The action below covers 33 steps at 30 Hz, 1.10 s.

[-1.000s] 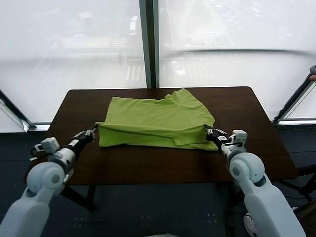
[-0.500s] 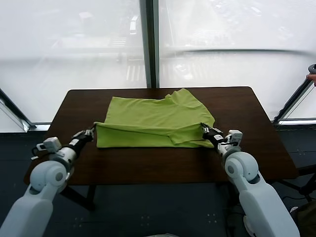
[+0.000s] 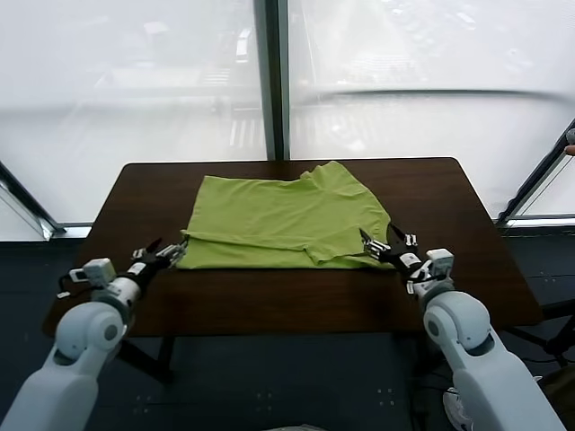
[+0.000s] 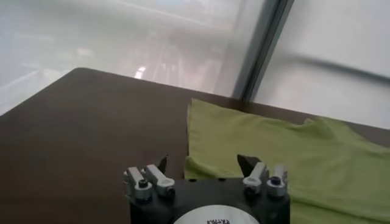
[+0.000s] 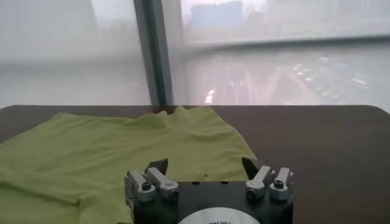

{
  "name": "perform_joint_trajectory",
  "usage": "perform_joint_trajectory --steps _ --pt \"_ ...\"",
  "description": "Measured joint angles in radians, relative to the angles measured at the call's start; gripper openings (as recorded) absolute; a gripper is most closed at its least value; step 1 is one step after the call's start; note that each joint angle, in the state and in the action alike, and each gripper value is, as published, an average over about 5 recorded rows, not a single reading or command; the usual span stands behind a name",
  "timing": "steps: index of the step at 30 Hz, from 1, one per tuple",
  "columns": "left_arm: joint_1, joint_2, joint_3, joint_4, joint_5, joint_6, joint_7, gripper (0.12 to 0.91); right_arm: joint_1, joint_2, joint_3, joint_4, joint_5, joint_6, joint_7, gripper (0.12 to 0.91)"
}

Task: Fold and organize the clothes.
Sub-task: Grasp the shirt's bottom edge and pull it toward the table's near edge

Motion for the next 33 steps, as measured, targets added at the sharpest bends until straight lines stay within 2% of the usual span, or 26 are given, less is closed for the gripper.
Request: perform_joint_trajectory --steps 9,14,22,25,30,33 --pt "0.024 -0.012 0.000 -0.004 0.000 -0.003 0.007 0.907 -0.016 0.002 0.002 -0.002 -0.002 0.000 0.004 0.899" --pt "0.028 -0.015 0.003 0.002 0.003 -0.007 0.009 0.899 -0.019 0.005 0.003 -0.003 -0.002 0.000 0.006 0.822" --pt "0.009 -0.025 0.015 0.031 0.006 -0.016 0.014 0.731 -0.013 0.002 -0.001 -0.014 0.001 -0.005 0.013 0.748" --pt "0.006 -0.026 0.017 0.034 0.006 -0.020 0.020 0.660 -0.009 -0.005 -0.003 -0.019 0.014 -0.012 0.020 0.644" --pt "0.011 -0.025 0.015 0.033 0.008 -0.028 0.027 0.549 -0.018 -0.028 0.006 -0.005 0.065 -0.034 0.041 0.335" --pt "0.017 -0.023 0.014 0.030 0.012 -0.031 0.029 0.411 -0.034 -0.052 0.016 0.015 0.104 -0.052 0.059 0.183"
